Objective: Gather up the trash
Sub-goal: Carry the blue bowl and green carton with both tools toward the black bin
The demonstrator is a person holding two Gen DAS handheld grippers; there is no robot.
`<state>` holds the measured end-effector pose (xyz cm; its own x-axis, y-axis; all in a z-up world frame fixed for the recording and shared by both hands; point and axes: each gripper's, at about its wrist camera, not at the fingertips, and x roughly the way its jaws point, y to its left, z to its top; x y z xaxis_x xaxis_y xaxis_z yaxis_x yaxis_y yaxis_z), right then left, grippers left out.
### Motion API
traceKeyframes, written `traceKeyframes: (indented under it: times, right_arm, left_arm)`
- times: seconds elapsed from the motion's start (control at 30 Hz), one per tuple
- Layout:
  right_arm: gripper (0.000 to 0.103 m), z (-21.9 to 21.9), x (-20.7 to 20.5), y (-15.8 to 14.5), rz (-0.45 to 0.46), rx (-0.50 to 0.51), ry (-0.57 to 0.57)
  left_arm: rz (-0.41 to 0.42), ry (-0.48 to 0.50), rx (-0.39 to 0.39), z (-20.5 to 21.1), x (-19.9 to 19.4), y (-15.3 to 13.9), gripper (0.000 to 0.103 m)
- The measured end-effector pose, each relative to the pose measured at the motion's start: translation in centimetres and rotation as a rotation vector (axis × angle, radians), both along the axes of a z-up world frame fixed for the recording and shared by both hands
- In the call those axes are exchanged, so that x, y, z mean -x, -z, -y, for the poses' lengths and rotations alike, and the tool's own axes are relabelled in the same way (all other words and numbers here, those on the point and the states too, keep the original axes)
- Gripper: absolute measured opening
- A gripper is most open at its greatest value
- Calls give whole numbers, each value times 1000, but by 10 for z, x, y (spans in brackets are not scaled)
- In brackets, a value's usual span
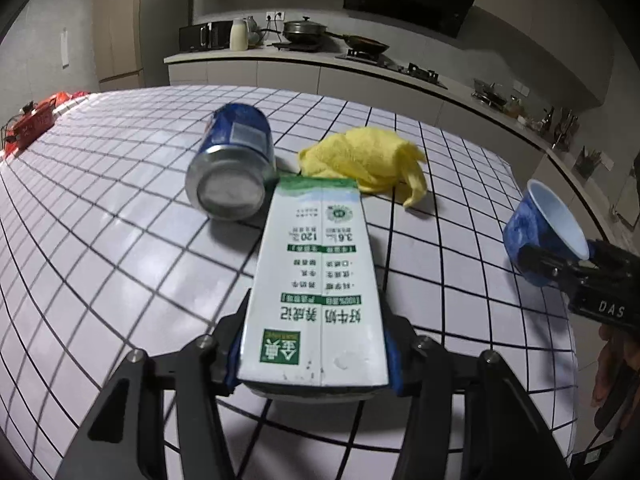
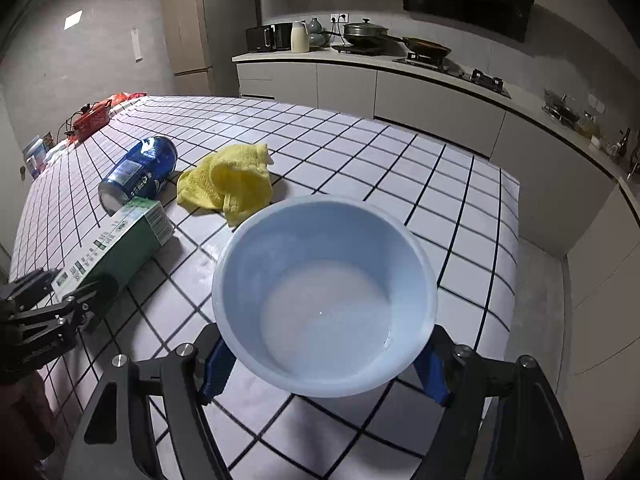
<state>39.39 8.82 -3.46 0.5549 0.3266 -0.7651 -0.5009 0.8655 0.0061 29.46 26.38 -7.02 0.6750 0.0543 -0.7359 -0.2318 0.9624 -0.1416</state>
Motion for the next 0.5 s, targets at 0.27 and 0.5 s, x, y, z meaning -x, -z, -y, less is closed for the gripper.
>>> traceKeyframes:
  times: [0.27,0.5]
  right_arm:
    - [77,27,20,-10,18,-9,17]
    - [77,77,51,-33,49,-26,56]
  left_arm:
    - [52,47,-18,25,15,-23,54]
    - [70,97,-19,65,37,-38,54]
